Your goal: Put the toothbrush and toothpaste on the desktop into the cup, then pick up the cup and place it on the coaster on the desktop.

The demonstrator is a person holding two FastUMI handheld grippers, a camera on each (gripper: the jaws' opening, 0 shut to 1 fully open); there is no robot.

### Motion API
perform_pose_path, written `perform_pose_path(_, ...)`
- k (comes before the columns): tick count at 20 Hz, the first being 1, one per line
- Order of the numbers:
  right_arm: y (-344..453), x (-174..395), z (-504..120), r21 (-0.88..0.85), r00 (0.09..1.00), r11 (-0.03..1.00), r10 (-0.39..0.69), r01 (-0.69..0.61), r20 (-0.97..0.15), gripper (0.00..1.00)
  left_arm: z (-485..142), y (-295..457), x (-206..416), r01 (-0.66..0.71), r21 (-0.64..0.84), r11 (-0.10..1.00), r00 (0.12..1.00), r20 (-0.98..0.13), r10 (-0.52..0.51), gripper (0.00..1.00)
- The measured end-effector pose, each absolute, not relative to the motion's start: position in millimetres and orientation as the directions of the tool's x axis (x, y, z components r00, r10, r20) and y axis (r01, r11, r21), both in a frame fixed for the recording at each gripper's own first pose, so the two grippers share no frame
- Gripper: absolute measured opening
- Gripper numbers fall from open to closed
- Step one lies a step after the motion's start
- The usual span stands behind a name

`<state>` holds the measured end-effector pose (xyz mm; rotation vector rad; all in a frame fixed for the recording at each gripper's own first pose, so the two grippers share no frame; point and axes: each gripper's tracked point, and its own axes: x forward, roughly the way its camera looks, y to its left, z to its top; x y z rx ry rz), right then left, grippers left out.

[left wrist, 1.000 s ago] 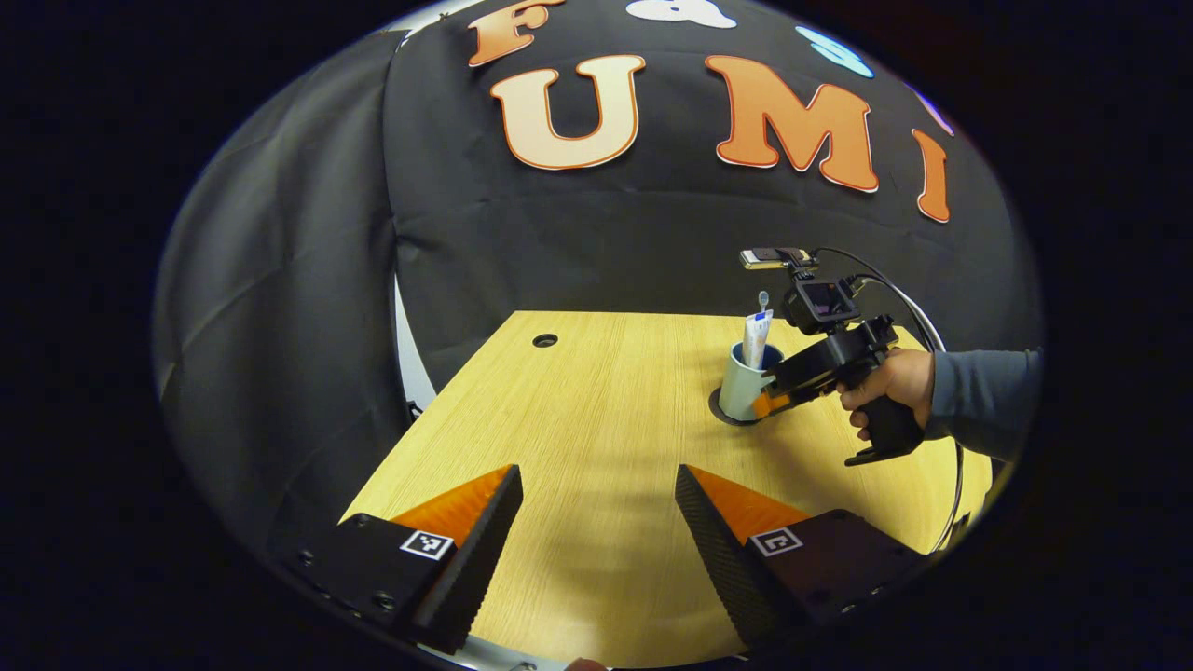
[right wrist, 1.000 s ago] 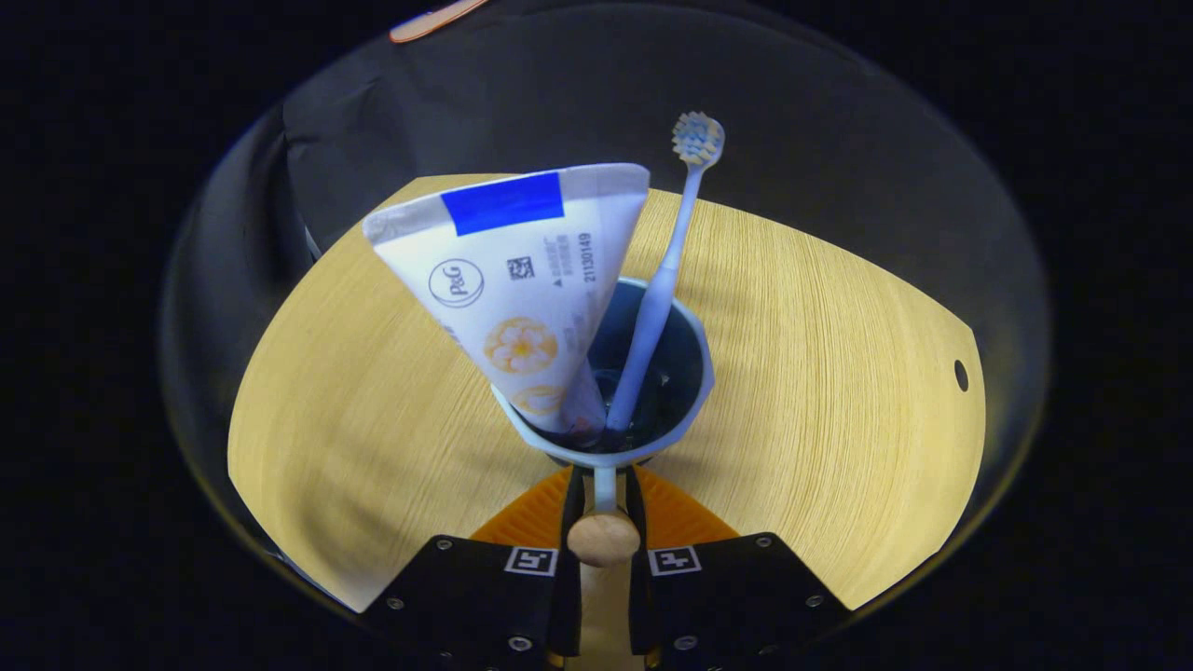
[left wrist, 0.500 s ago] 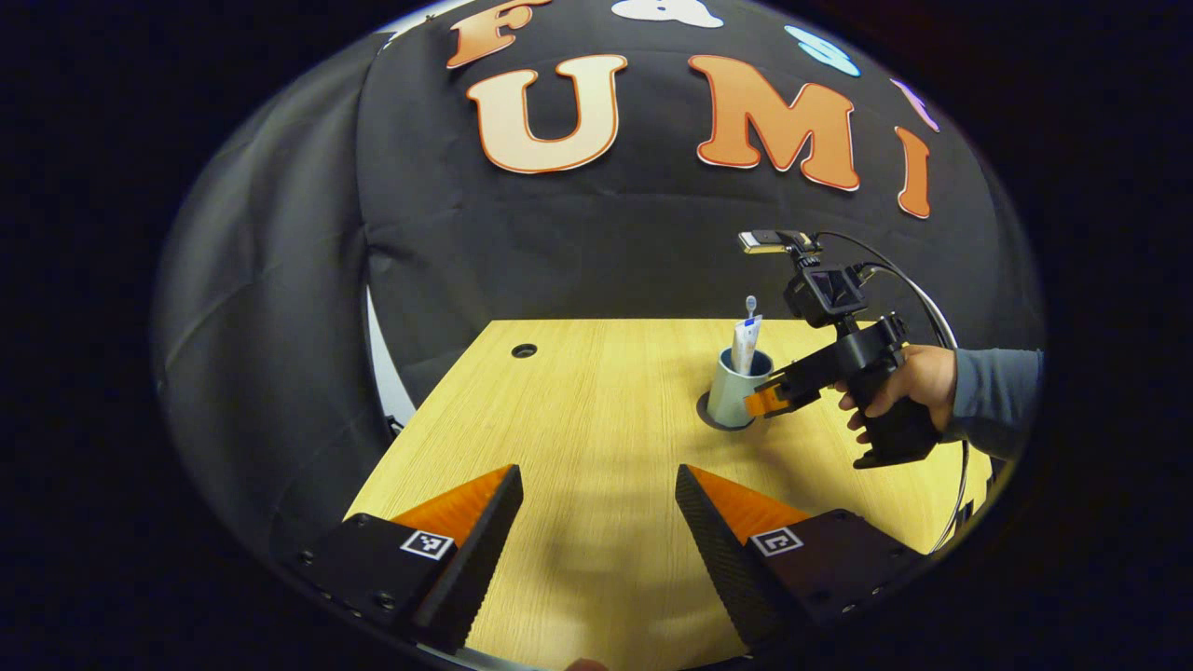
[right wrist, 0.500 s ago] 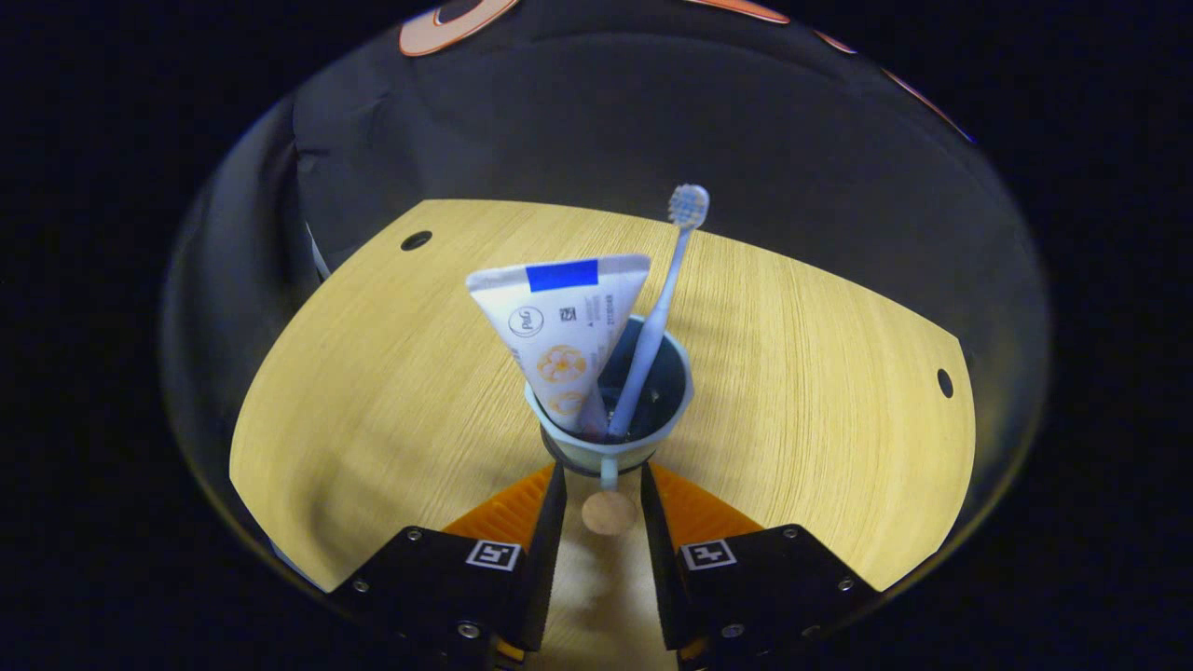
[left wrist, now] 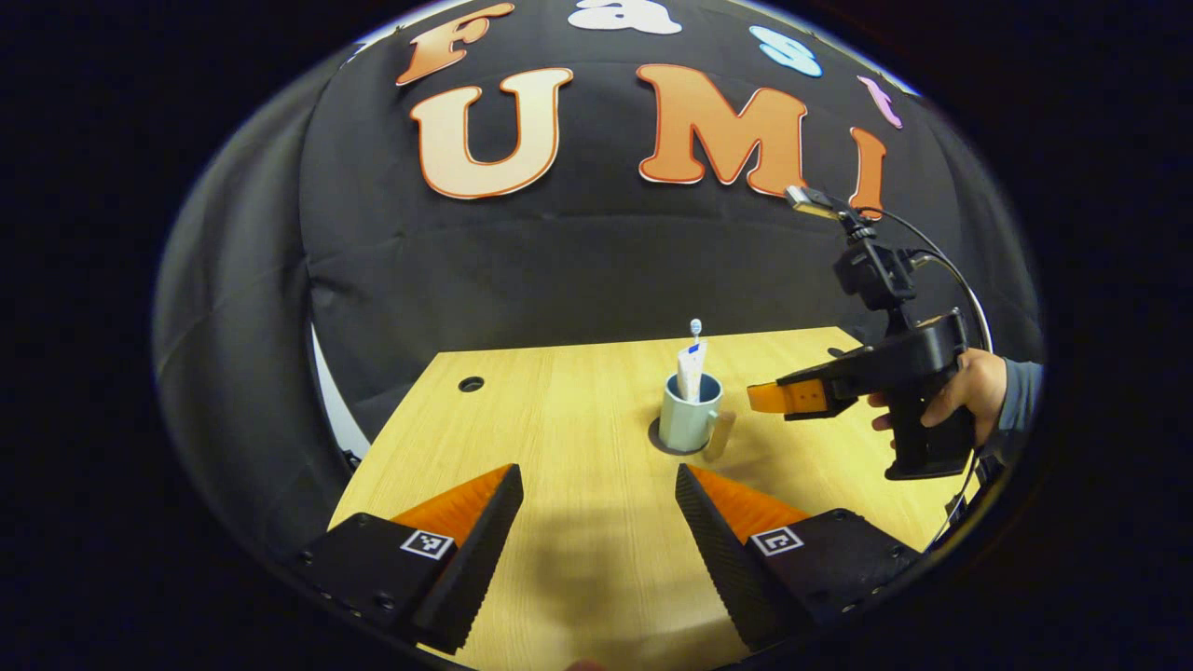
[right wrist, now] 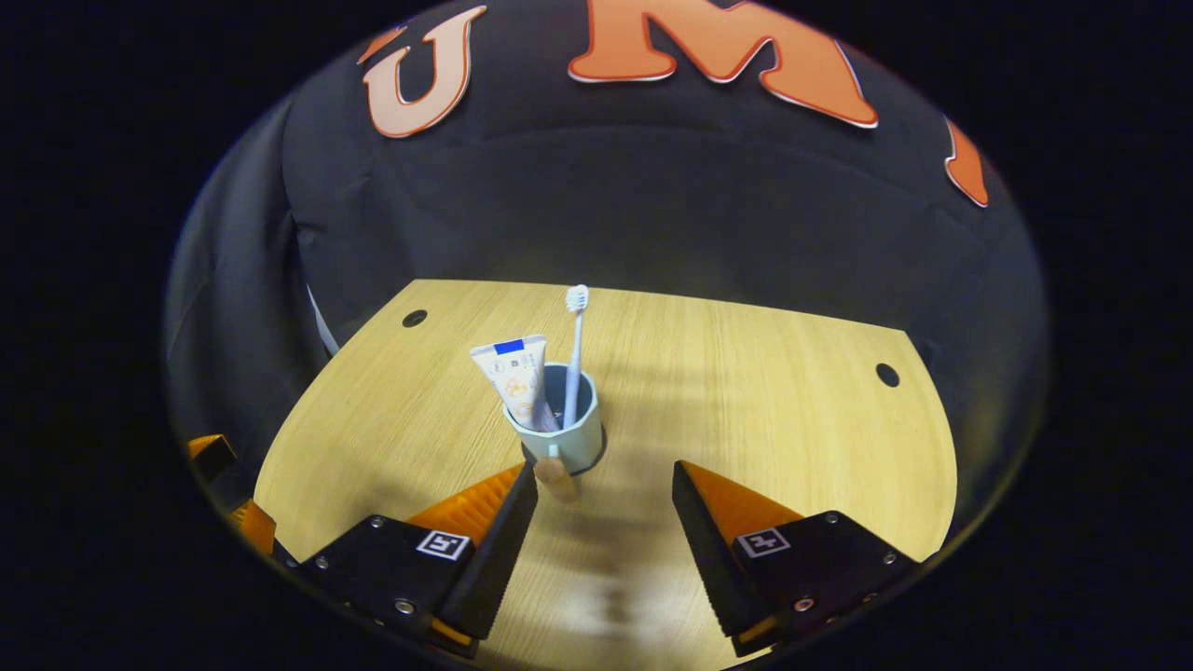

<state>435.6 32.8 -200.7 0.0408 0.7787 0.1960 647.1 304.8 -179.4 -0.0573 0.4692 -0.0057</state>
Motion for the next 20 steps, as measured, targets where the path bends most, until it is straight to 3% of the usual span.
perform_pose_path(8, -29.0, 399.6, -124.4, 0.069, 0.844, 0.988, 0.155, -0.140, -0.513, 0.94, -128.7, 271.5, 657.3, 0.005, -0.034, 0.999, 0.937, -0.349, -0.017, 0.99)
perform_pose_path(20, -71.8, 317.7, -36.4, 0.090, 0.934, 0.968, 0.249, -0.233, -0.256, 0.94, -45.2, 210.1, 588.9, -0.083, -0.025, 0.996, 0.984, -0.159, 0.078, 0.99)
